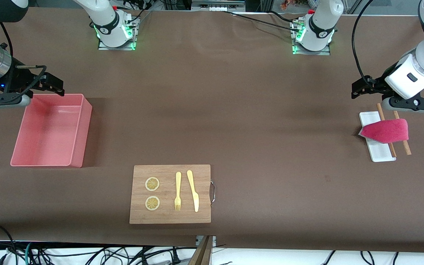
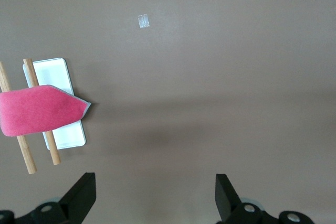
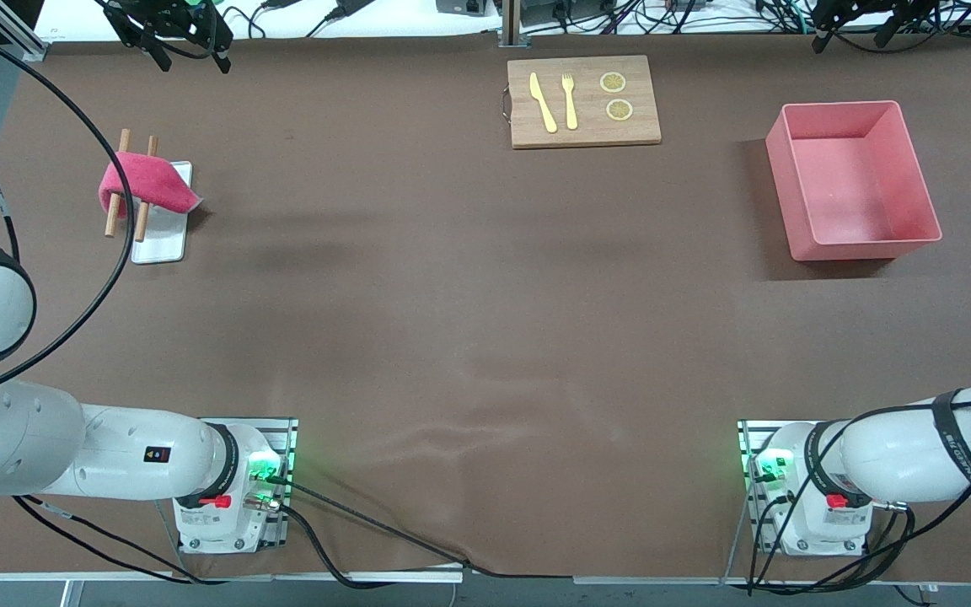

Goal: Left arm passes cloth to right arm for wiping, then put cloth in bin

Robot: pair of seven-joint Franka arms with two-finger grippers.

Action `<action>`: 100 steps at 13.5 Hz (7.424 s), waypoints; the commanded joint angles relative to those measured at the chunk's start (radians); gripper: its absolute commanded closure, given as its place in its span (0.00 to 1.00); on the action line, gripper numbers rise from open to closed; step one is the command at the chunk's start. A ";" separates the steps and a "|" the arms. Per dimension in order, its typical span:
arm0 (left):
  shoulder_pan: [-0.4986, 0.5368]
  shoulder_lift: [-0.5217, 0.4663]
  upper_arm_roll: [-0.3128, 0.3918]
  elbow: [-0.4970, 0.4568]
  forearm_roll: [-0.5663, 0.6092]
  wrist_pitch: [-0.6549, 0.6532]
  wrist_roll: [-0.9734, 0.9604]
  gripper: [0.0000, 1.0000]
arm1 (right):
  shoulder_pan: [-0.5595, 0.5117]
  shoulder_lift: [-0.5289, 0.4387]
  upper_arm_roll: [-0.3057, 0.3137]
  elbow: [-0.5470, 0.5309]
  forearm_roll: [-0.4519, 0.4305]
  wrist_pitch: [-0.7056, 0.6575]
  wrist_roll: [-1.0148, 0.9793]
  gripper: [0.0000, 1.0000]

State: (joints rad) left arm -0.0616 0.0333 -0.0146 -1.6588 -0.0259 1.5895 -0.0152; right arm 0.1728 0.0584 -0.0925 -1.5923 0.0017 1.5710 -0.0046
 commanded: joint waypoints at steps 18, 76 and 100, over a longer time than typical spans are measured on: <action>0.014 0.092 0.001 0.040 0.010 -0.134 0.122 0.00 | -0.006 0.005 0.005 0.018 -0.009 -0.003 0.003 0.01; 0.255 0.384 -0.234 0.082 0.336 -0.069 1.220 1.00 | 0.005 -0.005 0.016 0.089 0.020 -0.029 0.009 0.01; 0.010 0.412 -0.515 0.245 -0.770 0.461 0.005 1.00 | 0.066 0.263 0.198 0.034 0.642 0.171 -1.170 0.00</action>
State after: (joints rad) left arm -0.0013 0.4435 -0.5283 -1.4160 -0.7621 1.9623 0.0702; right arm 0.2328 0.2817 0.0915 -1.5578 0.5491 1.7003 -1.0556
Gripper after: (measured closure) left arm 0.978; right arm 0.000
